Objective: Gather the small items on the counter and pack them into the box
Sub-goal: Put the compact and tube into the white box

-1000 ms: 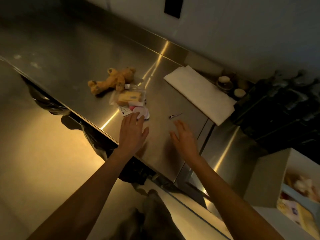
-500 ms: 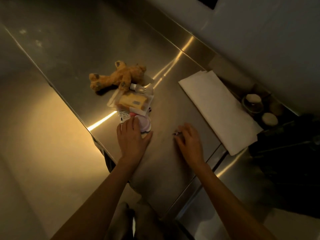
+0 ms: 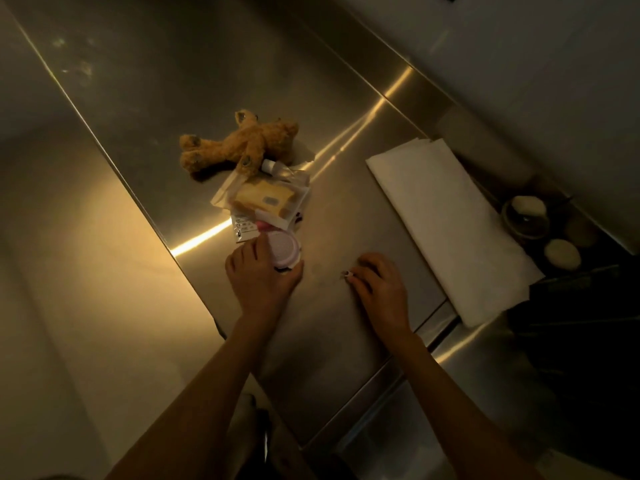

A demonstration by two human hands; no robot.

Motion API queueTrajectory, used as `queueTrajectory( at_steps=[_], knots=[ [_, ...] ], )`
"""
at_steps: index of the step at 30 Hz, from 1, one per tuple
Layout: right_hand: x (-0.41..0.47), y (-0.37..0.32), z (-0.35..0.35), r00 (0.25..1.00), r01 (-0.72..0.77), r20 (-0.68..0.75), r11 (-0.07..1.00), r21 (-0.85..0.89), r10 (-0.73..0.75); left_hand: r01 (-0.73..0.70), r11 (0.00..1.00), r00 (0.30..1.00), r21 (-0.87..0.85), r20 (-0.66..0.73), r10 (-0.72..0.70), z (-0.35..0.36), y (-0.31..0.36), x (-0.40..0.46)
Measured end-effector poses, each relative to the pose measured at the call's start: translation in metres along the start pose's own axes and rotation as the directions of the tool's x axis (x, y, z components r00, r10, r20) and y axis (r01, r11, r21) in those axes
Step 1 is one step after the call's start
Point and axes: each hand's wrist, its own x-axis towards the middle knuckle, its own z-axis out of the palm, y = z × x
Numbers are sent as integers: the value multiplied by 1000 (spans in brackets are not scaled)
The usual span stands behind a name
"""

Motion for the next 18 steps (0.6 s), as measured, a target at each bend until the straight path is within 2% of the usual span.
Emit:
queueTrajectory(
  at_steps=[5, 10, 14, 18],
  knots=[
    [-4, -11, -9, 998, -48, -36, 996, 78, 51, -108, 988, 994, -115, -2, 108, -13, -3, -13],
    [-9, -33, -23, 981, -84, -162, 990, 115, 102, -206, 959, 977, -192, 9, 212, -33, -1, -17],
    [-12, -54, -36, 954, -54, -287, 990, 128, 89, -281, 933, 959, -223, -42, 279, -54, 10, -17],
    [-18, -79, -55, 931, -23, -361, 994, 106, 60, -410, 871, 912, -270, -107, 396, -75, 19, -16]
  ],
)
